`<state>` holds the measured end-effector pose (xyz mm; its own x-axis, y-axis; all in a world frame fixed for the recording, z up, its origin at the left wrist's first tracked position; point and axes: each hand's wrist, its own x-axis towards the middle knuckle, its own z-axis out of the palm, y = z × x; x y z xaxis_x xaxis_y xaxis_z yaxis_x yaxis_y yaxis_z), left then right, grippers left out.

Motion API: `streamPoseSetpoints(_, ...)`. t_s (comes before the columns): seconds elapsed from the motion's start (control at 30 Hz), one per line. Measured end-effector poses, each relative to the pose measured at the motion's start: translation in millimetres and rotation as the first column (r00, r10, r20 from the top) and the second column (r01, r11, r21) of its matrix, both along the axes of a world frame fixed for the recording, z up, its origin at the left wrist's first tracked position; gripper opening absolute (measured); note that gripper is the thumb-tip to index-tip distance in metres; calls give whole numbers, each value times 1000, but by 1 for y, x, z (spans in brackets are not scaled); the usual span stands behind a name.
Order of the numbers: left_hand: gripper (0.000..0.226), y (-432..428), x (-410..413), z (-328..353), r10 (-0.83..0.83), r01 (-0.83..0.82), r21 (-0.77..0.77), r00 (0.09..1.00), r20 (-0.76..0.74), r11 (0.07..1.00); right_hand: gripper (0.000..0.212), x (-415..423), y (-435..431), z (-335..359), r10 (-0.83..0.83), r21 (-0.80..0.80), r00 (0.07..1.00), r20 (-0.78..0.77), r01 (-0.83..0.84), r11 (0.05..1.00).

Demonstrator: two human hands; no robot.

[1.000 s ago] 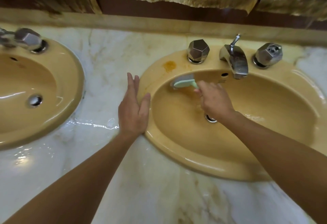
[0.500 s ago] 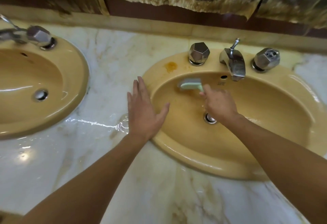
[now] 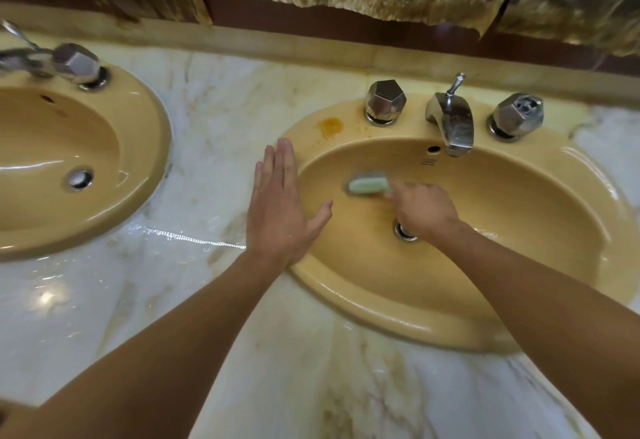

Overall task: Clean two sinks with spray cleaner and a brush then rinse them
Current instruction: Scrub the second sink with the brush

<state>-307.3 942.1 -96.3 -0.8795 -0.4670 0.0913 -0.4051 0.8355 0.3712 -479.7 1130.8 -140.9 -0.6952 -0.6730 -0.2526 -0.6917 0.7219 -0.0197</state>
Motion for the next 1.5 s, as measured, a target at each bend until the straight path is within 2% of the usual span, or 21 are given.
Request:
streamPoseSetpoints(0.03, 106, 0, 0, 0, -14, 14, -26, 1000, 10, 1000, 27, 1, 0, 0, 0, 103, 998, 64, -7, 995)
streamPoseSetpoints(0.07, 105, 0, 0, -1, -28, 29, -61, 999, 23, 998, 26, 0, 0, 0, -9, 120, 995, 96, -2, 993)
streamPoseSetpoints(0.17, 103, -1, -3, -1, -64, 73, -140, 996, 65, 988, 24, -2, 1, -1, -64, -164, 998, -6, 62, 985)
streamPoseSetpoints(0.2, 102, -2, -4, -1, -80, 92, -158, 994, 80, 983, 25, -1, -1, -1, -67, -171, 998, -4, 66, 983)
streamPoseSetpoints(0.3, 101, -1, -6, 0, -142, 167, -223, 982, 125, 960, 27, 3, 1, -4, -43, 61, 995, 93, 38, 997)
streamPoseSetpoints(0.4, 99, -2, -6, 0, -184, 213, -235, 973, 142, 948, 25, -1, 8, -4, -93, -116, 995, -34, 89, 989)
streamPoseSetpoints(0.5, 96, -3, -6, 1, -229, 254, -221, 964, 134, 941, 22, 0, 7, -1, -55, 69, 998, 27, 53, 996)
streamPoseSetpoints(0.53, 95, -3, -6, 1, -243, 269, -217, 960, 138, 938, 22, -1, 8, 0, -47, 58, 999, 1, 46, 997)
streamPoseSetpoints(0.63, 94, -2, -6, 0, -259, 283, -217, 957, 133, 934, 23, -4, 9, 4, -129, -257, 984, -119, 95, 962)
streamPoseSetpoints(0.67, 93, -3, -6, 0, -264, 288, -220, 956, 131, 932, 21, -4, 6, 6, -112, -221, 988, -110, 86, 972)
streamPoseSetpoints(0.73, 92, -3, -6, 0, -282, 309, -222, 949, 143, 925, 23, -1, 1, 7, -40, 75, 999, -16, 41, 996)
streamPoseSetpoints(0.77, 91, -3, -5, -1, -285, 313, -226, 947, 145, 923, 25, 0, 1, 7, -39, 167, 999, 2, 39, 985)
streamPoseSetpoints(0.9, 89, -3, -6, -1, -310, 339, -243, 939, 151, 909, 19, -5, 4, 2, -23, 9, 988, -153, 24, 1000)
streamPoseSetpoints(1.0, 87, -3, -6, 0, -331, 362, -251, 930, 158, 898, 27, -3, 6, 0, -43, 188, 998, -41, 50, 981)
streamPoseSetpoints(1.13, 85, -3, -6, 0, -344, 374, -269, 926, 154, 887, 21, -4, 15, -4, -76, -3, 981, -178, 77, 997)
streamPoseSetpoints(1.23, 84, -3, -6, 1, -360, 390, -258, 920, 157, 884, 24, -1, 17, -3, -56, 140, 991, -125, 74, 987)
streamPoseSetpoints(1.33, 83, -2, -7, 1, -375, 401, -261, 915, 146, 878, 30, -6, 17, 4, -139, -161, 971, -193, 108, 981)
streamPoseSetpoints(1.37, 83, -3, -8, 1, -380, 405, -258, 914, 144, 877, 32, -8, 14, 8, -168, -209, 967, -189, 127, 970)
streamPoseSetpoints(1.4, 82, -3, -8, 2, -384, 410, -247, 911, 147, 878, 30, -9, 11, 12, -155, -165, 976, -151, 130, 978)
streamPoseSetpoints(1.47, 82, -2, -7, 3, -393, 418, -223, 908, 149, 881, 29, -6, 11, 12, -88, 89, 994, -59, 93, 992)
streamPoseSetpoints(1.5, 82, -2, -7, 3, -395, 419, -210, 907, 145, 884, 31, -7, 13, 12, -97, 125, 995, -37, 101, 987)
